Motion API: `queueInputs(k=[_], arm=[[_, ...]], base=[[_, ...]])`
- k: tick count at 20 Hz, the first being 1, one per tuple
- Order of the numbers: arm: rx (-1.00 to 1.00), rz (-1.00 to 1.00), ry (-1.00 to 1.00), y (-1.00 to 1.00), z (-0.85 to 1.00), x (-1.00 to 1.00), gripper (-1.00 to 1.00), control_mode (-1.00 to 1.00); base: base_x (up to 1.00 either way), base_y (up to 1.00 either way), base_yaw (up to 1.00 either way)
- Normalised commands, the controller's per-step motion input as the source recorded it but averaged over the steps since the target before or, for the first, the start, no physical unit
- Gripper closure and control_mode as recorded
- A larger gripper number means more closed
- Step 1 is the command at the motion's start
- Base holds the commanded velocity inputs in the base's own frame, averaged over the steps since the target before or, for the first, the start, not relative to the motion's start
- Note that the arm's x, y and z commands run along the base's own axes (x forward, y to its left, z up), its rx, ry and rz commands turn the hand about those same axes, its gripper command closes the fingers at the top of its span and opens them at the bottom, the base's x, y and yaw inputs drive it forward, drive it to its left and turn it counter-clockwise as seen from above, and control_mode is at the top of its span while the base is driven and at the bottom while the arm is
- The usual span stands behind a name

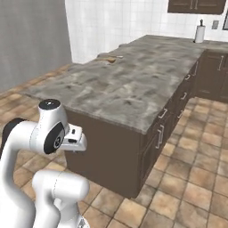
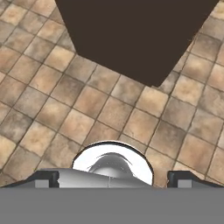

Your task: Pick up the metallic utensils from the counter and place them in the open drawer. Make sure not to pick up any wooden utensils.

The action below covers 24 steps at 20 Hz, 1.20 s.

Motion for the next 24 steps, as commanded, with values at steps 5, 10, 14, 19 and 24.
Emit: queueInputs(k=[5, 10, 14, 19, 24], arm=[[0.0, 0.0, 0.0, 0.0, 0.0, 0.0, -1.0, 1.0], [0.0, 0.0, 0.0, 0.0, 0.0, 0.0, -1.0, 1.0], [0.0, 0.0, 0.0, 0.0, 0.0, 0.0, -1.0, 1.0], [0.0, 0.0, 0.0, 0.0, 0.0, 0.0, -1.0, 1.0], [0.0, 0.0, 0.0, 0.0, 0.0, 0.0, -1.0, 1.0]], base=[[0.0, 1.0, -0.28], [0.03, 1.0, -0.29], [0.13, 1.0, -0.21], [0.27, 1.0, -0.21], [0.44, 1.0, -0.26]])
